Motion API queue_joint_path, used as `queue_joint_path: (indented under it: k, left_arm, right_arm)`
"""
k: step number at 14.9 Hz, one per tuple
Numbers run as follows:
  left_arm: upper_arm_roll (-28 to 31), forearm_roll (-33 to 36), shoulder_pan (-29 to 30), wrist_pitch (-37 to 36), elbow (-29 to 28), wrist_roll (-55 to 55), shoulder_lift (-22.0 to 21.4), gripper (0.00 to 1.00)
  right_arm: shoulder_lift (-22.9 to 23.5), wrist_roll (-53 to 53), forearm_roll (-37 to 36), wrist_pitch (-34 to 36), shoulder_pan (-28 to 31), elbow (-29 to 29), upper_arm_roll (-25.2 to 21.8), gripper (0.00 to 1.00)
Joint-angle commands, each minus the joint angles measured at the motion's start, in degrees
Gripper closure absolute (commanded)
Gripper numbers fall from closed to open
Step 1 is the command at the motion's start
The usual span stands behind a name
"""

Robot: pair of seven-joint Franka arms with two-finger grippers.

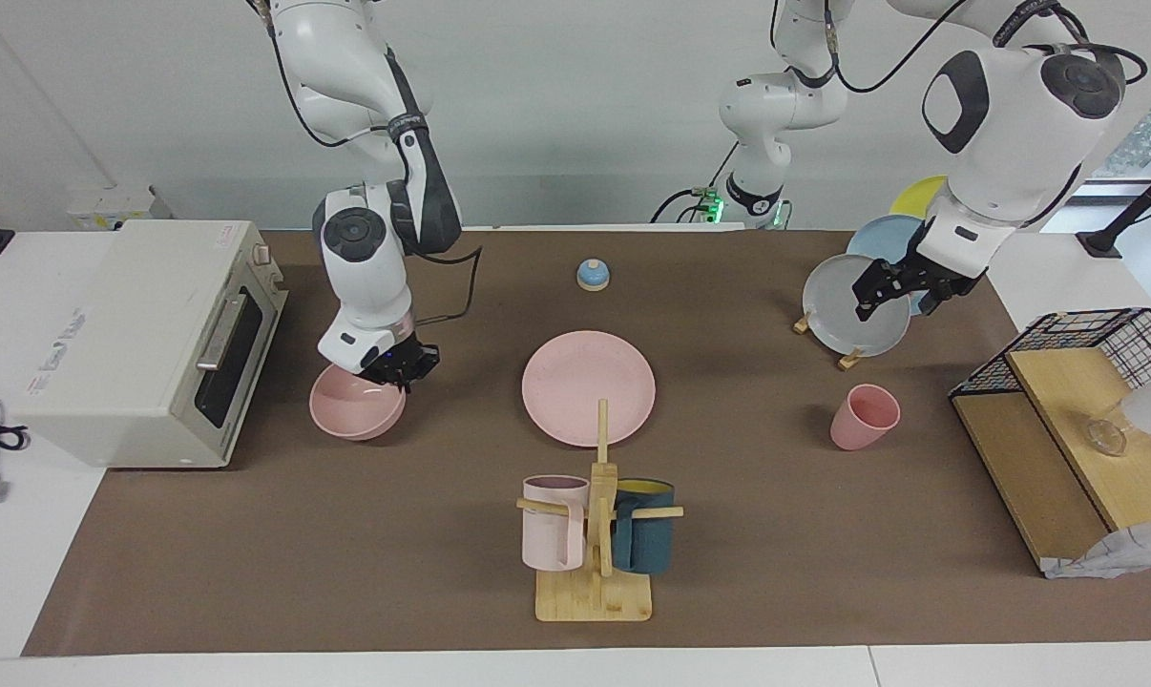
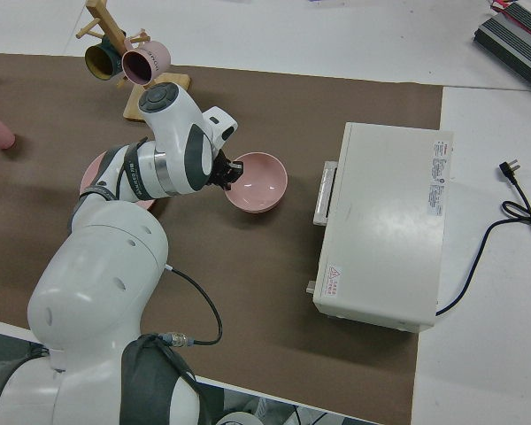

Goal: Organize tableware
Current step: 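Grasp the pink bowl with the right gripper while the left gripper reaches the cup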

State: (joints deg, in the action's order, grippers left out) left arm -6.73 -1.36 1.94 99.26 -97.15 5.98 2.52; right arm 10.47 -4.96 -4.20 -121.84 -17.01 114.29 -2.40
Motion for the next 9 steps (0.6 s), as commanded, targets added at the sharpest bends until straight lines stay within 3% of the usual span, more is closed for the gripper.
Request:
queue_joint_path:
  k: [1, 4, 6, 7, 9]
  left_arm:
    - [-0.30, 0.39, 0.52, 0.41, 0.38, -0.18, -0.32, 0.00]
    - [-0.30, 0.31, 0.52, 1.11, 0.47, -0.09, -0.06, 0.00]
    - [-0.30, 0.31, 0.26, 1.90, 1.17, 0.00, 1.69, 0.00]
    - [-0.30, 0.13, 0.09, 1.90, 1.78, 0.08, 2.65, 0.00]
    - [-0.30, 0.04, -0.18, 3.99, 1.70, 0.17, 5.38, 0.00]
  right_arm:
    - [4.73, -10.90, -1.61, 11.33, -6.96, -14.58, 0.37, 1.00]
    - [9.19, -25.48, -0.73, 14.51, -15.13, -24.69, 1.86, 1.00]
    - [20.15, -36.21, -1.69, 20.30, -21.27, -39.76, 3.62, 1.00]
    - [23.86, -39.13, -1.69, 20.59, -23.22, -44.37, 3.54, 1.00]
    - [24.69, -40.65, -1.69, 18.40, -23.68, -44.51, 3.63, 1.00]
